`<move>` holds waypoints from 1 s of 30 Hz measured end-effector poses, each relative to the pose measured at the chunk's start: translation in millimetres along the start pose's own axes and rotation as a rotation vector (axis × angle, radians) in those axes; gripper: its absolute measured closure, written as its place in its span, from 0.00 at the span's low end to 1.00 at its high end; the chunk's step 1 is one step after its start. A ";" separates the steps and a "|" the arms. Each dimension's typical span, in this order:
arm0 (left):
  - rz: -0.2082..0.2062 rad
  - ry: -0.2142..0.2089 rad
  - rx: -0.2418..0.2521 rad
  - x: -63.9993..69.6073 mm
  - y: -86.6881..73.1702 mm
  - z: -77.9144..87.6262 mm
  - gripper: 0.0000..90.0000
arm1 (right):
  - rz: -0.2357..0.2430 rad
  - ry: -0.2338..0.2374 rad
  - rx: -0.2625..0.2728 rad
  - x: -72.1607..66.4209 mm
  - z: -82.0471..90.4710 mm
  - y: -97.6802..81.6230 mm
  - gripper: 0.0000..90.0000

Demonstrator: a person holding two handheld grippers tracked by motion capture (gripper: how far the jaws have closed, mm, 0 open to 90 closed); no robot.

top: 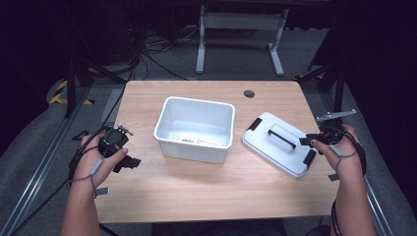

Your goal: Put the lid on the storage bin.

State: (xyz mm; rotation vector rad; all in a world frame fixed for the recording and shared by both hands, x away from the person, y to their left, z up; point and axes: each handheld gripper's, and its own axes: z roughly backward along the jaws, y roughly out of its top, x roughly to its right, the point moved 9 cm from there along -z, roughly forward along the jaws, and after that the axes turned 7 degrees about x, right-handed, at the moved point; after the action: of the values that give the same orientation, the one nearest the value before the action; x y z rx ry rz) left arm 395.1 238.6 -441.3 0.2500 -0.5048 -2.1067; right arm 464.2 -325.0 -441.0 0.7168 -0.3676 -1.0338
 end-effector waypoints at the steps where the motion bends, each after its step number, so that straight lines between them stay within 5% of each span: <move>1: 0.002 0.012 0.023 1.9 1.9 -0.2 0.24 | 0.008 0.004 0.004 -0.6 0.2 0.3 0.68; 7: -0.042 -0.002 0.094 7.3 9.7 -0.6 0.21 | 0.041 0.007 0.023 -1.3 0.3 0.9 0.61; 18: -0.078 -0.016 0.090 14.4 13.7 1.0 0.22 | 0.051 0.038 0.019 -10.3 -0.2 3.7 0.60; 30: -0.127 -0.042 0.045 23.8 10.3 -4.6 0.23 | 0.139 0.069 0.062 -24.4 -15.1 11.5 0.57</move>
State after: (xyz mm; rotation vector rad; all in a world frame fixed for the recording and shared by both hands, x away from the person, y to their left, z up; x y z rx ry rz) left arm 391.3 212.5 -440.5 0.2707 -0.5749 -2.2294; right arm 468.9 -294.5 -442.7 0.7698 -0.3855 -0.8671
